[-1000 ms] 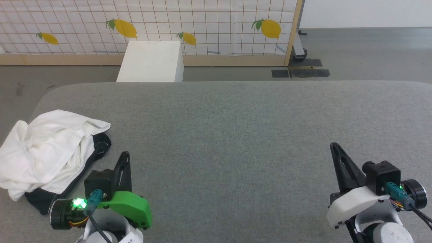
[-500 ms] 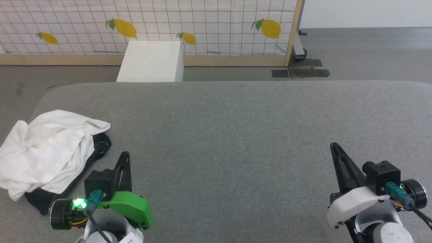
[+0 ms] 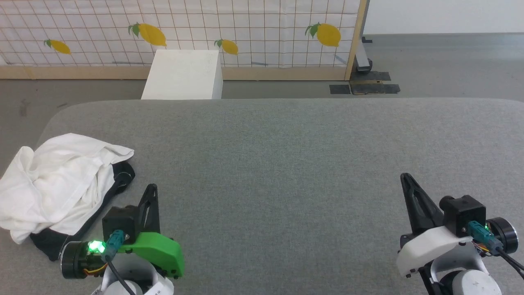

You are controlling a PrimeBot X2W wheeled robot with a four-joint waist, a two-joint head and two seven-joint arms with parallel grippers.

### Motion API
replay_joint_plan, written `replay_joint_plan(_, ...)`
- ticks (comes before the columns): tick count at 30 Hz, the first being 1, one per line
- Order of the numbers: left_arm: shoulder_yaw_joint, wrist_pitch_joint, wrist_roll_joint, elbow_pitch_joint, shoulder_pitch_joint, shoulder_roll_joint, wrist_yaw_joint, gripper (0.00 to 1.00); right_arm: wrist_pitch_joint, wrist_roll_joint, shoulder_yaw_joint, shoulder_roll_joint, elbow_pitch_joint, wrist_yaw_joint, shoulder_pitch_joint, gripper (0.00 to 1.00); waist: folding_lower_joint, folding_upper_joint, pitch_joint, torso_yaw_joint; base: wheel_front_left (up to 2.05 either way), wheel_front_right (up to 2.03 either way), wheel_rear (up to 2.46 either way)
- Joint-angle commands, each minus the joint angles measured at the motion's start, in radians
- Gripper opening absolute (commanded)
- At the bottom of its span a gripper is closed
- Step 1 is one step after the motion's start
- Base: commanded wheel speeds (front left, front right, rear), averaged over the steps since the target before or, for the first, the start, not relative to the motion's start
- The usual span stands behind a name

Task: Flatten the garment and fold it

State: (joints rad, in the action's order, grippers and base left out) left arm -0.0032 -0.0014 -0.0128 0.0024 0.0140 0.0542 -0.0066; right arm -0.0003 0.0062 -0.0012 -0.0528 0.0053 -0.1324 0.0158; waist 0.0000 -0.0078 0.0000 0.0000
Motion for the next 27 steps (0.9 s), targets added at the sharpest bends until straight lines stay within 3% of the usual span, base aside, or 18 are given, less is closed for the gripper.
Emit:
replay_joint_plan(1, 0.003, 0.001, 0.013, -0.002, -0.014, -0.004, 0.007, 0.00, 0.000, -0.006, 0.001, 0.003, -0.005, 0.002, -0.016, 0.00, 0.0000, 0.0078, 0.000, 0.000, 0.00, 0.00, 0.00)
replay_joint_plan(27, 0.003, 0.001, 0.013, -0.002, -0.014, -0.004, 0.007, 0.00, 0.000, -0.006, 0.001, 0.003, -0.005, 0.002, -0.016, 0.00, 0.0000, 0.0078, 0.000, 0.000, 0.00, 0.00, 0.00)
